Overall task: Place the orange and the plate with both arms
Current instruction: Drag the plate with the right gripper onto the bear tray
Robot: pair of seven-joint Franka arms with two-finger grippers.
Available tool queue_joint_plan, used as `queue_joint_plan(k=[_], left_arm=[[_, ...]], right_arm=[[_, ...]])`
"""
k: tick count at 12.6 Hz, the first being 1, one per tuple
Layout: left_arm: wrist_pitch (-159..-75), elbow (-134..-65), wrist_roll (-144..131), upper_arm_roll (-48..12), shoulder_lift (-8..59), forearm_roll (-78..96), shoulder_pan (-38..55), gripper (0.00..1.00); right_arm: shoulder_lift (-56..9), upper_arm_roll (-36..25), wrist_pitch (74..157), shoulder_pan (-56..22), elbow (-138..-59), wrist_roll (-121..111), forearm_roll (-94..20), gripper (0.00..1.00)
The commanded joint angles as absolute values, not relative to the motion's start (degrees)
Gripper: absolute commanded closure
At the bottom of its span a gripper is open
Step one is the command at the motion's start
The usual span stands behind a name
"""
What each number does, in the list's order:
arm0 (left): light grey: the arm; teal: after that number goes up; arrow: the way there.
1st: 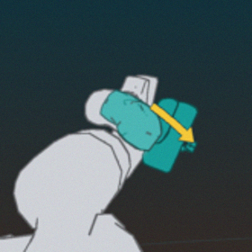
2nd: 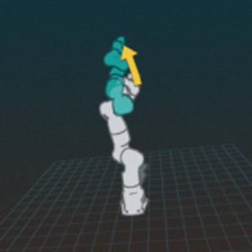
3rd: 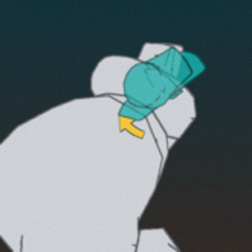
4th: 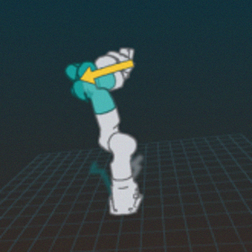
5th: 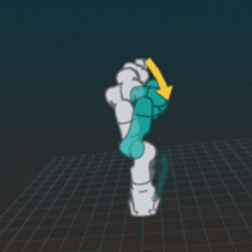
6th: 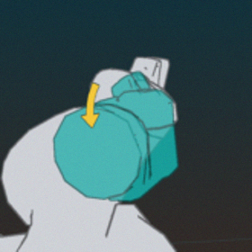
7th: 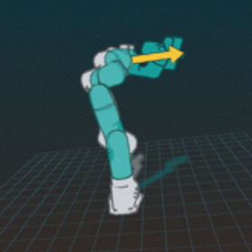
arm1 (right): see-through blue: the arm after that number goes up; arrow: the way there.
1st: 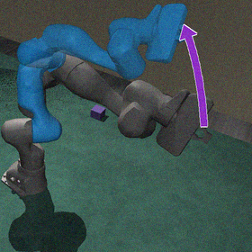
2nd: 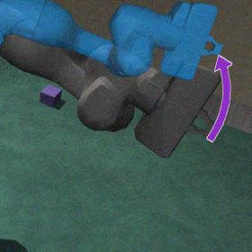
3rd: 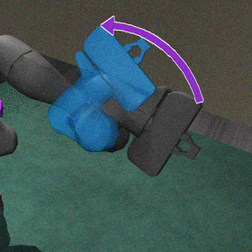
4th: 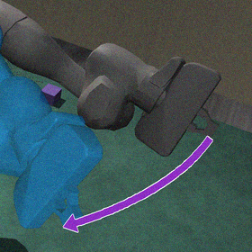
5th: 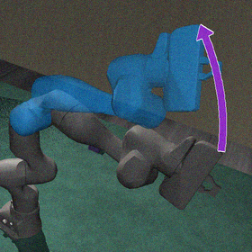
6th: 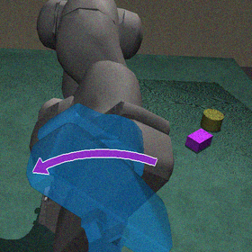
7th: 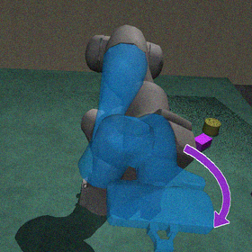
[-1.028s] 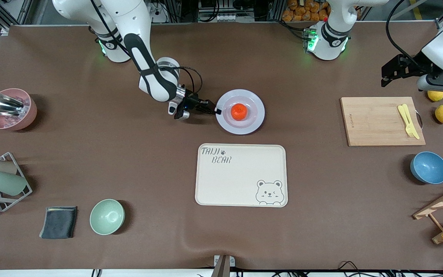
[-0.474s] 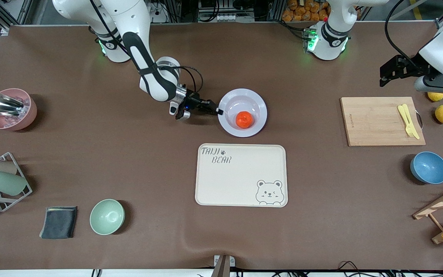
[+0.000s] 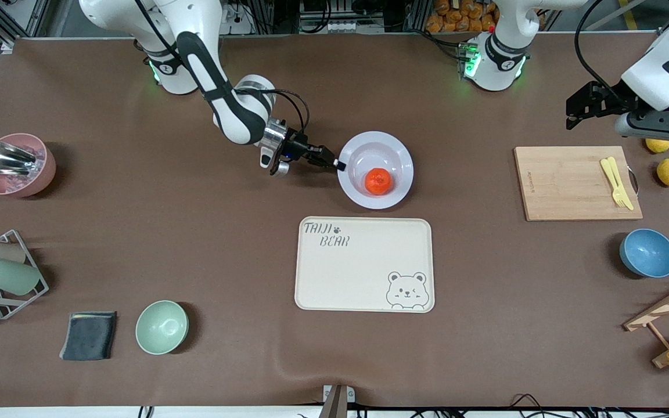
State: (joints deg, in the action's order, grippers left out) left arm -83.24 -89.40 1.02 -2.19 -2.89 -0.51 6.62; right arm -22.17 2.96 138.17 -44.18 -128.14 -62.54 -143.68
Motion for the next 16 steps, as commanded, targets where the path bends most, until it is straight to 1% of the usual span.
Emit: queue_joint_plan(k=[1, 3, 4, 6, 8, 11, 14, 16], left_arm=[[-82.62, -89.30, 0.18, -2.37, -3.43, -0.18, 6.77, 0.00], [-82.62, -89.30, 0.18, -2.46, -3.43, -0.18, 6.77, 0.00], [-82.62, -89.30, 0.18, -3.07, -3.43, -0.26, 6.68, 0.00], [-82.62, -89.30, 0.18, -3.08, -3.43, -0.44, 6.68, 0.00], [-82.62, -89.30, 0.18, -3.08, -3.51, -0.44, 6.68, 0.00], [-82.70, -89.30, 0.18, -3.16, -3.43, -0.44, 6.77, 0.00], [-82.71, -89.30, 0.18, -3.95, -3.34, -0.44, 6.68, 0.00], [-82.79, -89.21, 0.18, -3.96, -3.34, -0.44, 6.68, 0.00]], right_arm=[[-19.95, 2.81, 138.52, -42.73, -127.89, -61.61, -145.46, 1.00], [-21.00, 2.72, 138.78, -39.91, -124.30, -60.65, -145.37, 1.00], [-22.75, 2.64, 139.30, -39.47, -121.06, -58.38, -145.37, 1.00], [-27.49, 2.55, 144.29, -38.77, -113.68, -57.22, -145.28, 1.00], [-31.88, 2.46, 145.28, -37.10, -108.74, -57.30, -145.20, 1.00], [-37.33, 2.46, 145.37, -34.28, -104.87, -58.00, -144.32, 1.00], [-41.30, 2.20, 145.98, -33.93, -100.56, -58.18, -144.14, 1.00], [-43.50, 2.20, 149.92, -34.01, -96.17, -58.10, -143.97, 1.00]])
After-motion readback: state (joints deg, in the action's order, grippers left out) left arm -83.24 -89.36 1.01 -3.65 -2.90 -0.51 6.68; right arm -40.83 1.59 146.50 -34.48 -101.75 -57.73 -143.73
